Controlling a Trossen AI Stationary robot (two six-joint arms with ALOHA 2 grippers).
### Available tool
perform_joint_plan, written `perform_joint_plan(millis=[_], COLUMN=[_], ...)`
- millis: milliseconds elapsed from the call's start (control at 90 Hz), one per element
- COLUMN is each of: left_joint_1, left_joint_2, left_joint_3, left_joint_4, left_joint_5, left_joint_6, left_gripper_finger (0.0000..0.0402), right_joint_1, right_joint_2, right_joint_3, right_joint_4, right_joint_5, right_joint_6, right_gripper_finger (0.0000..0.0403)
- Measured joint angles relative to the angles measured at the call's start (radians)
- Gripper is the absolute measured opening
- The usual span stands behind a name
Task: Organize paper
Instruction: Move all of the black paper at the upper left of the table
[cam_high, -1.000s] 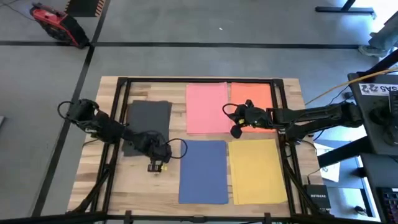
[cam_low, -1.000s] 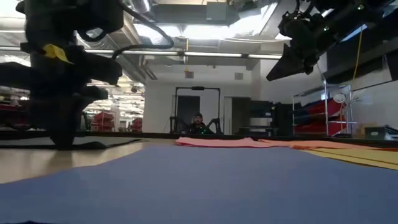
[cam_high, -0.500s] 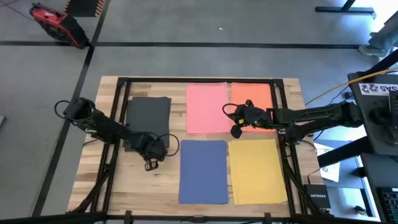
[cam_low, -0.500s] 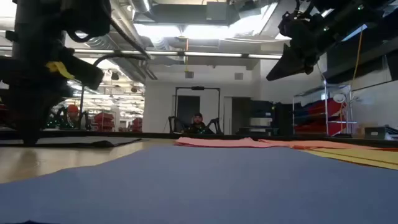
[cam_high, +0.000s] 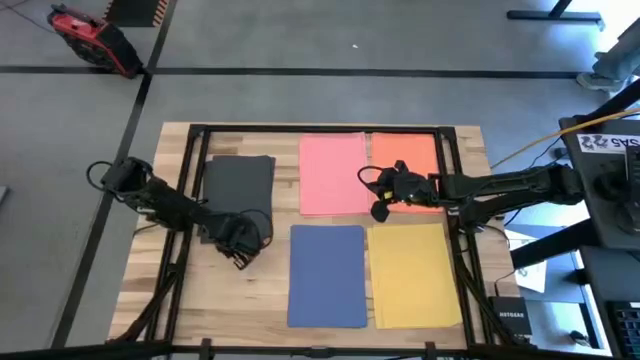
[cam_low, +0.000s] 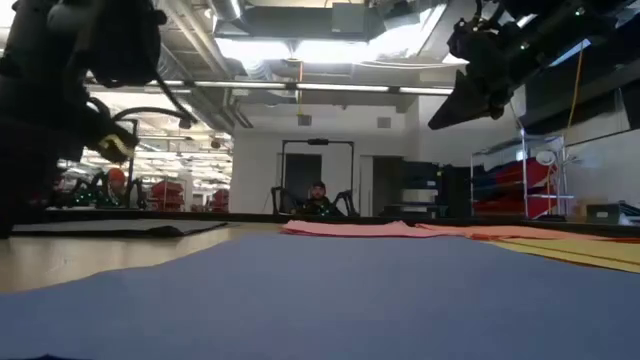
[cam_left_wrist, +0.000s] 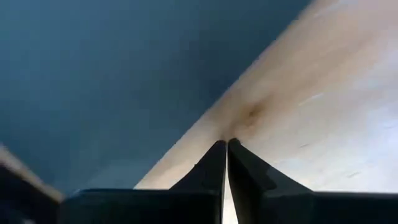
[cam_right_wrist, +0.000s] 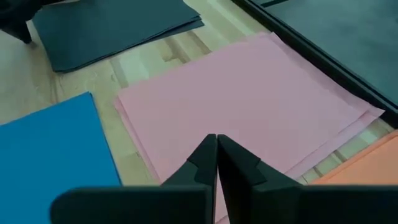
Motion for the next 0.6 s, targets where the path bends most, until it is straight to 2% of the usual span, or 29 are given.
perform_joint_plan(millis=[356, 600], left_joint_1=[0.000, -0.005], left_joint_2=[-0.063, -0.126], left_joint_3=[-0.007, -0.043], left_joint_4=[-0.096, -0.036], left_joint_5=[-0.010, -0.001], left_joint_6=[-0.362, -0.524], left_gripper_finger=[0.0000, 0.0000], right_joint_1=[0.000, 0.000], right_joint_2=[0.000, 0.000], right_joint_3=[0.000, 0.000], right_joint_4=[0.001, 0.001], right_joint_5=[0.000, 0.000], right_joint_6=[0.000, 0.000], right_gripper_finger=[0.0000, 0.0000])
